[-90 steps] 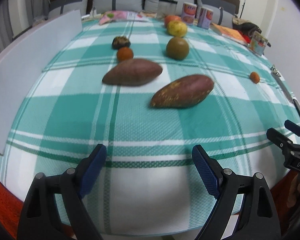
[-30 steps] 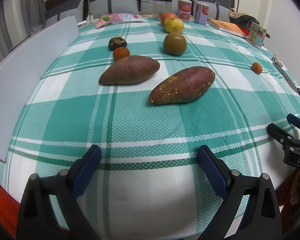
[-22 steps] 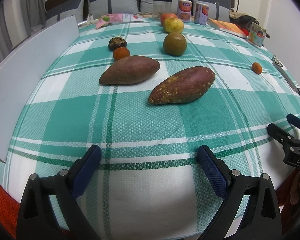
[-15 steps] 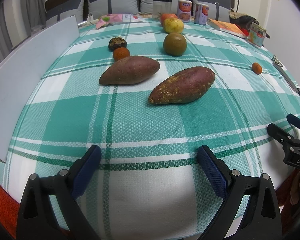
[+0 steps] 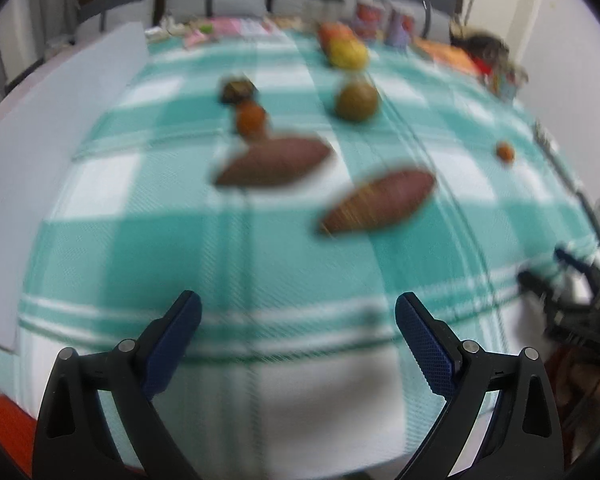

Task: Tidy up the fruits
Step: 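Lower the left tool onto the larger sweet potato and close on it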

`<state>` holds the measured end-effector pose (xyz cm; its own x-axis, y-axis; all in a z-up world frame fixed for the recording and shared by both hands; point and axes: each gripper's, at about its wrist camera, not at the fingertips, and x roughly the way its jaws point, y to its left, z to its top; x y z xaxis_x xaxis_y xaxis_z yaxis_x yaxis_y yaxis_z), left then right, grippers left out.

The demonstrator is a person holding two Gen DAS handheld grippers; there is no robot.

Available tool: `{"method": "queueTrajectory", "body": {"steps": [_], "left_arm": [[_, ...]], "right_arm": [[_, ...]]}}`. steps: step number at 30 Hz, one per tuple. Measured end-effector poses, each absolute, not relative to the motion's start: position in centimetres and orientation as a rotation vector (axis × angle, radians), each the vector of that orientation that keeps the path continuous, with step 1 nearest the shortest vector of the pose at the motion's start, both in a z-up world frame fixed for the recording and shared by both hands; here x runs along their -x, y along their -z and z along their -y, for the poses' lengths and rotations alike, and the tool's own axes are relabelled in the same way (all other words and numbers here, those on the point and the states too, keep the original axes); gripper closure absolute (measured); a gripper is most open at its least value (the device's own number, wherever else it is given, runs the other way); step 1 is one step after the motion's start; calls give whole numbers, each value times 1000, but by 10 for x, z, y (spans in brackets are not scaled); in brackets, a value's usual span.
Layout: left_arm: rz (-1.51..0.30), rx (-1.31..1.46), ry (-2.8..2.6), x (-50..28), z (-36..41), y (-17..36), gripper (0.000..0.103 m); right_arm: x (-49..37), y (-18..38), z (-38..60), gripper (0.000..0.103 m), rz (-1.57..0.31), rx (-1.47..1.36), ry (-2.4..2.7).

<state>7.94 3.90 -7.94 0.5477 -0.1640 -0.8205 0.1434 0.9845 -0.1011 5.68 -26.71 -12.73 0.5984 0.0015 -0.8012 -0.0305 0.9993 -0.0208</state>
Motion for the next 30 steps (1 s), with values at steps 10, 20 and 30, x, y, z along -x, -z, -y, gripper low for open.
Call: {"method": "queueTrajectory", "body": {"steps": [10,20,30], "left_arm": [[-1012,-155,250,-154,-63,71,7],[-1070,-263,390,-187,-36,99,36],[-1065,-197,429,-188,-21,98,46]], "right_arm": [[-56,127,268,0,-927,33,-21],[-56,127,268,0,-926,34,-22],[-56,127,267,0,-926,34,-21]]}}
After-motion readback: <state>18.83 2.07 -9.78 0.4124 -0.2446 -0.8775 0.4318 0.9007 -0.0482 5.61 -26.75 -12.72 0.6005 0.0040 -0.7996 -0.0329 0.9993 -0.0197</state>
